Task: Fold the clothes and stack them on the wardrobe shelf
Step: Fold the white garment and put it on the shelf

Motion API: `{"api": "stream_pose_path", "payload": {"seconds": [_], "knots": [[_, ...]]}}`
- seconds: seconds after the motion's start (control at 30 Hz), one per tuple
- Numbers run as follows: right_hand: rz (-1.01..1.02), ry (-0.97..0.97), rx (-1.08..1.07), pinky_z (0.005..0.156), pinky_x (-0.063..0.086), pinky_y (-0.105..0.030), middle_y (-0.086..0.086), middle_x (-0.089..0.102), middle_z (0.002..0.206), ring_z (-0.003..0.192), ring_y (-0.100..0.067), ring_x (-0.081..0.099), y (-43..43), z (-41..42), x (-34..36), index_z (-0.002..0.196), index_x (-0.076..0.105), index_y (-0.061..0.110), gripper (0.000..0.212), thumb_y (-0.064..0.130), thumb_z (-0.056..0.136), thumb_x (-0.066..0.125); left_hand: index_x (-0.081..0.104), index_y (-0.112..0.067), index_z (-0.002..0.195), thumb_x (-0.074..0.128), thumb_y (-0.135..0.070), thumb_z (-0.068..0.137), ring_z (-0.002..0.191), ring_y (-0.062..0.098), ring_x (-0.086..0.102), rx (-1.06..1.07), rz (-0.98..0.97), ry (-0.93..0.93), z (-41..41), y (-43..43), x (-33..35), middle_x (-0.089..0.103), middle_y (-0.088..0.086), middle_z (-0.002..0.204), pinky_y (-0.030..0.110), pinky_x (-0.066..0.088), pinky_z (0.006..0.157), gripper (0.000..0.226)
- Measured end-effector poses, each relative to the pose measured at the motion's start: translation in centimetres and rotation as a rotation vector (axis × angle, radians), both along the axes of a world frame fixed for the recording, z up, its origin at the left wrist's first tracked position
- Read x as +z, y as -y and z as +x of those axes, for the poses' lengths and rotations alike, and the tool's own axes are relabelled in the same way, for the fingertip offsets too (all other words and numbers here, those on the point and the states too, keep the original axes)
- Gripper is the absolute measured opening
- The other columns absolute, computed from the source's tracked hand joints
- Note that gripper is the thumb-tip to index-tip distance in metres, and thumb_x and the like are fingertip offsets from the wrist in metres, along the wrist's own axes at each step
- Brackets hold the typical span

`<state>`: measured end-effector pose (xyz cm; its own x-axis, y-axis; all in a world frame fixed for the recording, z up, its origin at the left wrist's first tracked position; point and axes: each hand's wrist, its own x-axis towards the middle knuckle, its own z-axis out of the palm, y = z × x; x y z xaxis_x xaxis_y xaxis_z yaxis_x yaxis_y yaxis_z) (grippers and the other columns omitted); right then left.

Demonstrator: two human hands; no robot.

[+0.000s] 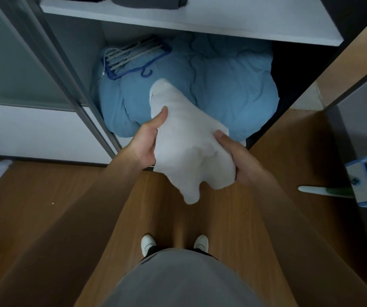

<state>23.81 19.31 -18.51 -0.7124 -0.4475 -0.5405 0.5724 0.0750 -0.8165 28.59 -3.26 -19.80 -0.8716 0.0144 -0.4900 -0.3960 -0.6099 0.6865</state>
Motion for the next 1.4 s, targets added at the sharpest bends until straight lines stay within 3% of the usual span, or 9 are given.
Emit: {"api": "stream_pose_path", "payload": {"seconds": [0.27, 0.37, 0.53, 0.7, 0.9, 1.07, 1.17, 1.3, 1.4], "knots": [[-0.161, 0.009, -0.141, 0.091, 0.058, -0.032, -0.006, 0.074, 0.118, 0.108, -0.020, 0.070, 1.4, 1.5, -1.3, 0.125, 0.064, 0.011, 0.040, 0.015, 0.086, 0.074, 0.064, -0.021, 0.124, 0.049, -0.069, 0.089, 0.103, 0.019, 0.072, -0.091, -0.213, 0.088, -0.1, 1.1, -0.6, 0.074, 0.002, 0.115, 0.029, 0.060, 0.071, 0.061], [-0.171, 0.114, -0.263, 0.100, 0.053, -0.037, -0.010, 0.071, 0.122, 0.113, -0.023, 0.069, 2.1, 1.4, -1.2, 0.131, 0.061, 0.006, 0.042, 0.013, 0.090, 0.071, 0.060, -0.024, 0.127, 0.051, -0.070, 0.086, 0.118, 0.018, 0.065, -0.265, -0.295, 0.018, 2.2, 1.9, -2.7, 0.070, -0.001, 0.126, 0.033, 0.057, 0.091, 0.062], [-0.071, 0.314, -0.285, 0.089, 0.056, -0.040, -0.012, 0.073, 0.116, 0.103, -0.026, 0.071, 1.6, 0.5, 0.0, 0.120, 0.068, 0.008, 0.028, 0.020, 0.096, 0.064, 0.073, -0.010, 0.108, 0.069, -0.045, 0.087, 0.105, 0.028, 0.070, -0.280, -0.432, -0.092, 3.7, -0.2, -4.7, 0.074, 0.013, 0.110, 0.042, 0.053, 0.095, 0.041], [-0.166, 0.114, -0.196, 0.097, 0.051, -0.042, -0.005, 0.071, 0.124, 0.114, -0.023, 0.068, -0.9, -0.8, 0.2, 0.129, 0.064, 0.017, 0.047, 0.048, 0.094, 0.059, 0.072, -0.012, 0.111, 0.065, -0.036, 0.095, 0.101, 0.025, 0.073, -0.030, -0.299, -0.049, 1.6, -1.8, -3.1, 0.075, 0.011, 0.109, 0.031, 0.058, 0.075, 0.030], [0.241, -0.195, -0.095, 0.089, 0.057, -0.039, -0.006, 0.074, 0.111, 0.106, -0.024, 0.069, 0.0, 0.4, -2.1, 0.119, 0.069, 0.013, 0.025, 0.022, 0.096, 0.065, 0.066, -0.015, 0.113, 0.061, -0.045, 0.096, 0.082, 0.015, 0.075, 0.041, -0.474, 0.044, -0.4, -0.9, -1.5, 0.078, -0.003, 0.089, 0.025, 0.058, 0.061, 0.035], [0.251, -0.298, -0.197, 0.059, 0.053, -0.019, 0.005, 0.077, 0.084, 0.078, -0.009, 0.071, -0.5, -0.1, -1.9, 0.100, 0.073, 0.015, 0.019, 0.016, 0.102, 0.054, 0.067, -0.015, 0.106, 0.062, -0.047, 0.094, 0.069, 0.010, 0.073, 0.102, -0.546, 0.140, -0.4, 0.8, -1.7, 0.076, -0.006, 0.077, 0.019, 0.054, 0.053, 0.035], [0.239, -0.315, -0.251, 0.085, 0.058, -0.028, 0.000, 0.070, 0.118, 0.108, -0.017, 0.068, -0.1, -0.3, -1.9, 0.133, 0.060, 0.021, 0.033, 0.018, 0.100, 0.057, 0.066, -0.014, 0.112, 0.065, -0.041, 0.094, 0.065, 0.010, 0.072, 0.100, -0.471, 0.196, -0.4, 0.9, -1.6, 0.076, -0.003, 0.080, 0.021, 0.055, 0.052, 0.033], [0.158, -0.472, 0.105, 0.112, 0.038, -0.029, 0.011, 0.030, 0.161, 0.144, -0.007, 0.033, -0.3, -0.3, -1.6, 0.153, 0.028, 0.041, 0.081, 0.029, 0.088, 0.076, 0.068, -0.011, 0.113, 0.066, -0.027, 0.095, 0.071, 0.018, 0.073, 0.049, -0.269, 0.288, -0.2, 0.9, -1.1, 0.077, 0.005, 0.087, 0.030, 0.062, 0.058, 0.024], [0.399, -0.681, 0.503, 0.110, 0.038, -0.025, 0.009, 0.044, 0.151, 0.135, -0.006, 0.043, 0.8, 0.6, -1.9, 0.150, 0.038, 0.032, 0.081, 0.034, 0.082, 0.081, 0.069, -0.008, 0.104, 0.059, -0.022, 0.098, 0.069, 0.020, 0.073, -0.052, -0.203, 0.296, -0.2, 0.5, -0.8, 0.076, 0.008, 0.084, 0.032, 0.061, 0.060, 0.018]]}}
